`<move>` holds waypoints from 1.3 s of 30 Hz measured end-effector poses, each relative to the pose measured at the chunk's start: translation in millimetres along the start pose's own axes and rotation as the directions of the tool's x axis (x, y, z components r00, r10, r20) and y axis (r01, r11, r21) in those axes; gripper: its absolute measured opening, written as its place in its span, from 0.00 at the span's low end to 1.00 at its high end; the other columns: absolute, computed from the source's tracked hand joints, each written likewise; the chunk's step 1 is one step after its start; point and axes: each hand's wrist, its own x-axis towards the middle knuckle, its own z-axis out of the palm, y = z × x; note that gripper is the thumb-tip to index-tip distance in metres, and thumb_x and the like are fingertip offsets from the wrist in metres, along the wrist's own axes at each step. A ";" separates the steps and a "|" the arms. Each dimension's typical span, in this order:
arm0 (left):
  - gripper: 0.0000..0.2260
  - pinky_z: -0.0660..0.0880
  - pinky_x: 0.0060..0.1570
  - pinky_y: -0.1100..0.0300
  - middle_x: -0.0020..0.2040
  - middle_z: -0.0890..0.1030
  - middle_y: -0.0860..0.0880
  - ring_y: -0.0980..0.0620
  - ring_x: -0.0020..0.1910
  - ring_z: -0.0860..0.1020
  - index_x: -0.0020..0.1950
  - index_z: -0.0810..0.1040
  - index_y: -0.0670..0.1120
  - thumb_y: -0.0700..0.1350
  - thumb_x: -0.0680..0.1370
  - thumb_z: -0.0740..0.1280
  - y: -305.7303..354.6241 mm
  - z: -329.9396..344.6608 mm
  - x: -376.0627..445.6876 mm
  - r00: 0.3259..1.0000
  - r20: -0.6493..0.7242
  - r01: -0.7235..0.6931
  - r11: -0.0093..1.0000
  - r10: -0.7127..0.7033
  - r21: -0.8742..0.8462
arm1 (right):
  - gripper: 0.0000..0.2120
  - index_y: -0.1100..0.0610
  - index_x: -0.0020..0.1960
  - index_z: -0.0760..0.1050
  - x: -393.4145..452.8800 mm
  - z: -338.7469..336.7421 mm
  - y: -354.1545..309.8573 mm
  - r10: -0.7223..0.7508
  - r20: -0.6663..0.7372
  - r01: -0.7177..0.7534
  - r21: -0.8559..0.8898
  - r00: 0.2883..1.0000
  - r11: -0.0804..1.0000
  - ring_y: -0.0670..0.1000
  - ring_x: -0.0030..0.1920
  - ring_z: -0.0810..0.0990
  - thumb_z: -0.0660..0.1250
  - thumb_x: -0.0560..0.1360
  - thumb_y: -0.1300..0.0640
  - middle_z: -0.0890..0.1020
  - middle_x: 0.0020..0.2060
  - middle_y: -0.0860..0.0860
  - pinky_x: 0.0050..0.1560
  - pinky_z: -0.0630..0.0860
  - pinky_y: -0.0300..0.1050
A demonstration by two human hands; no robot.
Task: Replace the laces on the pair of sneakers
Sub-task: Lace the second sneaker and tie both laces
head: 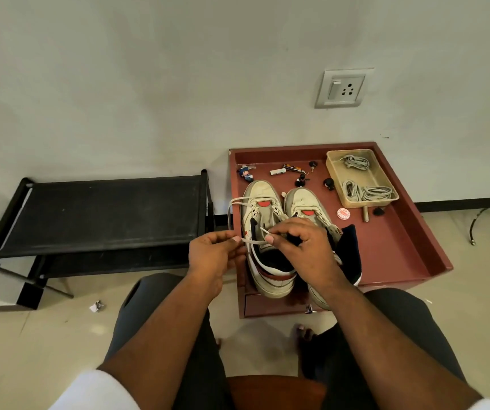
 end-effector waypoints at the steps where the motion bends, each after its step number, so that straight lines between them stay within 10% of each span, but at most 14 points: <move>1: 0.04 0.83 0.44 0.54 0.41 0.84 0.42 0.48 0.39 0.83 0.51 0.81 0.37 0.35 0.77 0.69 2.7 1.2 -1.5 0.999 -0.018 -0.039 0.999 0.038 -0.013 | 0.04 0.51 0.44 0.85 0.8 -0.9 -3.8 -0.011 -0.011 0.012 0.029 1.000 1.000 0.44 0.43 0.80 0.76 0.70 0.57 0.84 0.39 0.44 0.48 0.77 0.44; 9: 0.11 0.81 0.41 0.63 0.42 0.85 0.46 0.52 0.40 0.84 0.54 0.81 0.44 0.34 0.74 0.73 61.8 33.6 -1.1 0.790 0.058 -0.612 0.781 0.610 0.124 | 0.06 0.54 0.48 0.85 44.0 -9.8 -27.2 0.108 -0.139 -0.055 0.338 0.984 0.940 0.44 0.46 0.84 0.74 0.71 0.60 0.86 0.42 0.46 0.48 0.77 0.35; 39: 0.08 0.76 0.45 0.62 0.39 0.84 0.51 0.56 0.40 0.81 0.39 0.85 0.50 0.36 0.72 0.74 143.5 80.4 37.6 0.504 0.430 -0.863 0.420 0.749 0.279 | 0.10 0.51 0.47 0.84 126.3 -21.0 -46.7 0.043 -0.182 0.036 0.407 0.982 0.913 0.48 0.45 0.85 0.72 0.73 0.65 0.86 0.41 0.47 0.49 0.79 0.39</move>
